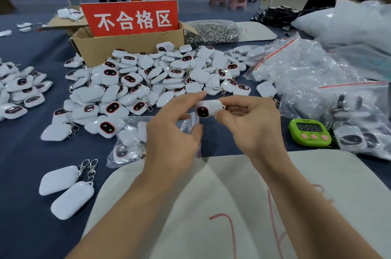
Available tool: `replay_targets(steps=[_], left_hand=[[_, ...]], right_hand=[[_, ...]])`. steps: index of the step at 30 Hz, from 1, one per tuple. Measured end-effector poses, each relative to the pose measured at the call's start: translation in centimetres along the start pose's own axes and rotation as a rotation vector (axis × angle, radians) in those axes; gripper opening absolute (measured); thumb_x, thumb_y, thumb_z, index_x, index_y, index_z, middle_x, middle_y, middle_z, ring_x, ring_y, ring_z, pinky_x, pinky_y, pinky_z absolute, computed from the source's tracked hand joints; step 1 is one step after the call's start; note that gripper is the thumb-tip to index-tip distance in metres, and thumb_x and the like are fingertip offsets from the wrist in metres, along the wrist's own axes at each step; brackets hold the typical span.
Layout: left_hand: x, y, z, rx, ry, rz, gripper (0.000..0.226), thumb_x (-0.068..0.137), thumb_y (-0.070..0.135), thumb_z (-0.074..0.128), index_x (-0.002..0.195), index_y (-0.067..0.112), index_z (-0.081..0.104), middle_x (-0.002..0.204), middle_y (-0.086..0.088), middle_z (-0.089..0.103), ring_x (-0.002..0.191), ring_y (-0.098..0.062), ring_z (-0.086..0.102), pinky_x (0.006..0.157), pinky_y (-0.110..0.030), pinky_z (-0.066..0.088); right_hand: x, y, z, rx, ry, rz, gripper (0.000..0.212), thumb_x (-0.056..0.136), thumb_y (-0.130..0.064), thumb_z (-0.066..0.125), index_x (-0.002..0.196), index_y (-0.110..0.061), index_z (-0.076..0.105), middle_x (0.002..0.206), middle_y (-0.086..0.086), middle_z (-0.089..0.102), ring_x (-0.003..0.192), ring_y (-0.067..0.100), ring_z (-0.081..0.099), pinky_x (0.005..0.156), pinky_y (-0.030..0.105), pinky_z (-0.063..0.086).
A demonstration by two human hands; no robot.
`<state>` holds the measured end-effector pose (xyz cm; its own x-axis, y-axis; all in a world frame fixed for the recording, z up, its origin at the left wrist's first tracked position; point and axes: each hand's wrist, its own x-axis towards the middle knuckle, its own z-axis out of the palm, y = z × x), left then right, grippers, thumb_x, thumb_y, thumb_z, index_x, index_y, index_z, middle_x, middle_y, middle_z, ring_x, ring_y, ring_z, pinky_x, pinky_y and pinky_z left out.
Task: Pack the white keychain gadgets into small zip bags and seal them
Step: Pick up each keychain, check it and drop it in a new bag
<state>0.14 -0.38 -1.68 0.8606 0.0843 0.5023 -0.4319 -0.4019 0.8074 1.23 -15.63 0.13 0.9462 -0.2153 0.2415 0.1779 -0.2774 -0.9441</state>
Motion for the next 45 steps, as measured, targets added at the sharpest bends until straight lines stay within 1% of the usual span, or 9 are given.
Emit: replay_targets(steps=[5,9,13,21,31,35,38,41,45], left_hand=[[-0.2,-0.4,0.1,0.109,0.014,0.058,0.064,0.076,-0.004,0.077,0.122,0.039,0.072,0.121,0.029,0.063,0.121,0.007,0.055,0.100,-0.007,0.038],[-0.3,-0.4,0.3,0.048,-0.003,0.035,0.040,0.082,0.025,0.076,0.116,0.047,0.071,0.112,0.035,0.064,0.118,0.005,0.057,0.098,-0.010,0.040],[-0.5,-0.6,0.5,0.031,0.015,0.038,0.024,0.088,0.029,0.072,0.109,0.039,0.076,0.100,0.023,0.072,0.107,-0.006,0.063,0.090,-0.013,0.043],[-0.3,-0.6,0.3,-0.007,-0.033,-0.024,0.017,0.092,0.035,0.068,0.105,0.036,0.078,0.089,0.022,0.070,0.090,-0.004,0.062,0.078,-0.014,0.043],[-0.5,-0.5,0.4,-0.017,-0.040,-0.063,0.020,0.099,0.042,0.058,0.109,0.041,0.075,0.091,0.019,0.074,0.093,-0.008,0.068,0.080,-0.023,0.050],[-0.3,-0.1,0.5,0.202,-0.042,-0.178,0.050,0.087,0.051,0.056,0.134,0.038,0.065,0.084,0.031,0.066,0.089,0.005,0.059,0.075,-0.009,0.041],[-0.5,0.6,0.4,0.569,-0.093,-0.154,0.077,0.076,0.054,0.055,0.150,0.037,0.046,0.079,0.017,0.060,0.087,-0.010,0.053,0.075,-0.030,0.039],[-0.6,0.8,0.5,0.765,-0.196,-0.191,0.079,0.086,0.047,0.058,0.158,0.034,0.028,0.076,0.013,0.052,0.081,-0.018,0.048,0.073,-0.034,0.031],[-0.6,0.8,0.2,0.628,-0.156,-0.205,0.069,0.093,0.022,0.056,0.157,0.029,0.032,0.076,0.008,0.061,0.075,-0.019,0.047,0.072,-0.035,0.031]], right_hand=[[-0.3,-0.3,-0.4,0.272,-0.214,0.189,0.021,0.066,-0.014,0.077,0.080,-0.027,0.084,0.063,0.006,0.069,0.057,0.014,0.057,0.055,0.023,0.048],[0.1,-0.3,-0.9,0.380,-0.240,0.289,0.015,0.087,-0.003,0.070,0.095,-0.009,0.081,0.070,0.015,0.068,0.054,0.018,0.054,0.052,0.025,0.043],[0.1,-0.2,-1.0,0.350,-0.261,0.246,0.019,0.096,-0.013,0.066,0.095,0.001,0.079,0.070,0.015,0.066,0.057,0.019,0.053,0.053,0.024,0.042],[0.1,-0.1,-1.5,0.296,-0.288,0.212,0.016,0.085,0.005,0.071,0.088,-0.008,0.081,0.068,0.012,0.066,0.057,0.017,0.049,0.054,0.022,0.040],[0.3,-0.1,-1.4,0.261,-0.300,0.233,0.003,0.075,-0.017,0.080,0.077,-0.014,0.080,0.064,0.010,0.068,0.053,0.014,0.047,0.051,0.018,0.041],[0.5,0.1,-1.5,0.129,-0.269,0.278,0.017,0.082,-0.012,0.079,0.067,-0.022,0.078,0.059,0.004,0.065,0.050,0.013,0.046,0.051,0.020,0.040],[0.8,0.3,-1.8,0.026,-0.170,0.314,0.015,0.080,-0.014,0.080,0.067,-0.022,0.078,0.056,0.001,0.065,0.048,0.010,0.046,0.058,0.026,0.041],[0.8,0.3,-1.8,-0.016,-0.117,0.317,0.011,0.077,-0.018,0.082,0.070,-0.025,0.079,0.056,-0.002,0.066,0.048,0.005,0.050,0.064,0.029,0.043],[0.4,0.2,-1.3,-0.057,-0.145,0.293,0.011,0.073,-0.020,0.083,0.068,-0.028,0.078,0.058,-0.004,0.069,0.049,0.004,0.052,0.061,0.026,0.044]])
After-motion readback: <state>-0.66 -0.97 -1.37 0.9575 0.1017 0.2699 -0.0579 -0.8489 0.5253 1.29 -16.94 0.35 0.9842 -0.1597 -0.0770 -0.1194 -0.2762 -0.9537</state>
